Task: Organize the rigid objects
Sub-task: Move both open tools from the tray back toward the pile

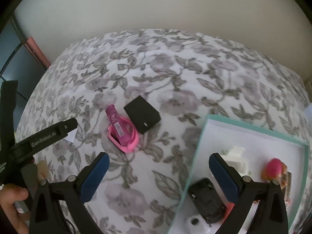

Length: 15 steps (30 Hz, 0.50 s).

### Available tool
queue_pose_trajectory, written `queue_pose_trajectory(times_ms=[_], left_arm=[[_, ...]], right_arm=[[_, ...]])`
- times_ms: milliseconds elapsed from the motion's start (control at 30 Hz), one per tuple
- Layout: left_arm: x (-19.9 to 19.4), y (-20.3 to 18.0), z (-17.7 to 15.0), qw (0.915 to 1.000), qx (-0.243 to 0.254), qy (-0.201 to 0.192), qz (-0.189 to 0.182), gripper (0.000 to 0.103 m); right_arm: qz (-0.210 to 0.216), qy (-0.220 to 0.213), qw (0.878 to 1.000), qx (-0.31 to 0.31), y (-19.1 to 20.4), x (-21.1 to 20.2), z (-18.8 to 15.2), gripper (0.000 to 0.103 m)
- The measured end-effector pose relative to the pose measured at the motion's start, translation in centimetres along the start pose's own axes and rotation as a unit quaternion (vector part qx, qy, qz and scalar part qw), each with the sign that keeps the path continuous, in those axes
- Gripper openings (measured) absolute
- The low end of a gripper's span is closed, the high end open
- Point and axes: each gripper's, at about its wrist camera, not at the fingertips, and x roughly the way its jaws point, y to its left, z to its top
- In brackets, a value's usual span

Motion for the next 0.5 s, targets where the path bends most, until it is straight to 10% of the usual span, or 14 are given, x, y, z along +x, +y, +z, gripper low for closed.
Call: queue_pose_trajectory(times_ms=[500], left_arm=[[0.8,5.3,2.2,0.9982,-0.054,-0.016,-0.018,0.093]], right_arm=[[0.000,0.001,1.000,-0.012,1.9,3.3,2.4,0.101]])
